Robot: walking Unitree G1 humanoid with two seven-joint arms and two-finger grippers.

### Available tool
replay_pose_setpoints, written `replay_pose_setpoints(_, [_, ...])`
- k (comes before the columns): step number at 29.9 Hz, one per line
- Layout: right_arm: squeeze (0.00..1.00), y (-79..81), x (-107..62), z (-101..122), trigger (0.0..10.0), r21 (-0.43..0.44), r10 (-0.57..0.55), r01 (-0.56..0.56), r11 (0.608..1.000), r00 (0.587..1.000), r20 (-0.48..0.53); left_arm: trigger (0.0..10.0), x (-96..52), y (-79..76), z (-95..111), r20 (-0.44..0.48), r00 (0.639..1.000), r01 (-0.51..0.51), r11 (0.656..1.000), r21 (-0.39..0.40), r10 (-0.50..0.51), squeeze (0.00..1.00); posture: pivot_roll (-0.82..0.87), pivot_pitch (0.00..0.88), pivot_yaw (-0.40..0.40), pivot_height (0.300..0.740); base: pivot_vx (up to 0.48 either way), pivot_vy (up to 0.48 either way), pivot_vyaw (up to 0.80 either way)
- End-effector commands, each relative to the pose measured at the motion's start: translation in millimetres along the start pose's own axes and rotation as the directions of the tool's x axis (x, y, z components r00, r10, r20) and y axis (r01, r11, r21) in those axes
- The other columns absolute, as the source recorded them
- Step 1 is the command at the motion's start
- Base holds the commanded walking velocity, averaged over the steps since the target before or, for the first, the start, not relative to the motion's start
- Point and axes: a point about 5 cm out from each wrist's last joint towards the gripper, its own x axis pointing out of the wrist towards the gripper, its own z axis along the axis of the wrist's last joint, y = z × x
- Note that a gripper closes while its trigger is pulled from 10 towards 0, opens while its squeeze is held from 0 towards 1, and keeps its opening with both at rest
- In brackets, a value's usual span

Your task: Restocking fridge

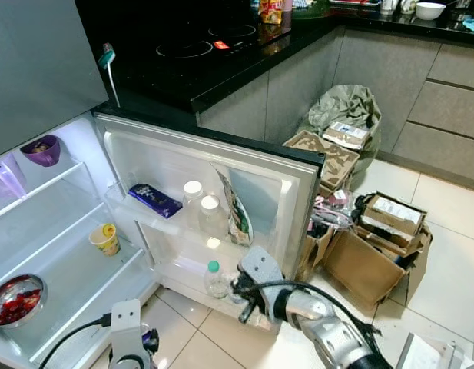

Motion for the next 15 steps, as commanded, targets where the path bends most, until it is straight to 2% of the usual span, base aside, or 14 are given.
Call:
replay_pose_setpoints(1, [0.00, -2.4, 0.3, -4, 10.0, 0.023, -0.032, 0.033, 0.999, 0.999, -0.016, 10.0, 0.9, 7.8, 5, 0.025, 1.000, -0.019, 1.000, 0.002, 0.018, 0.00, -0.09, 0.101, 0.008, 0.740, 0.000, 0.000, 0.00])
replay_pose_setpoints(4, [0.00, -10.0, 0.1, 2, 10.0, 0.042, -0.081, 0.080, 0.996, 0.997, 0.020, 10.0, 3.0, 9.2, 12, 0.050, 0.999, -0.021, 1.000, -0.001, 0.021, 0.00, -0.09, 0.100, 0.007, 0.740, 0.000, 0.000, 0.00])
replay_pose_setpoints(11, [0.00, -15.3, 1.1, 4, 10.0, 0.056, -0.125, 0.124, 0.991, 0.992, 0.021, 10.0, 4.2, 11.1, 17, 0.070, 0.997, -0.027, 1.000, -0.004, 0.027, 0.00, -0.09, 0.100, 0.007, 0.740, 0.000, 0.000, 0.00])
replay_pose_setpoints(12, [0.00, -18.0, 0.7, 5, 10.0, 0.065, -0.140, 0.138, 0.988, 0.990, 0.022, 10.0, 5.2, 12.4, 22, 0.087, 0.996, -0.032, 0.999, -0.008, 0.033, 0.00, -0.09, 0.100, 0.007, 0.740, 0.000, 0.000, 0.00])
replay_pose_setpoints(15, [0.00, -32.9, -4.0, 1, 10.0, 0.084, -0.239, 0.238, 0.968, 0.971, 0.008, 10.0, 11.6, 15.2, 57, 0.226, 0.973, -0.036, 0.999, -0.039, 0.044, 0.00, -0.09, 0.110, 0.011, 0.740, 0.000, 0.000, 0.00])
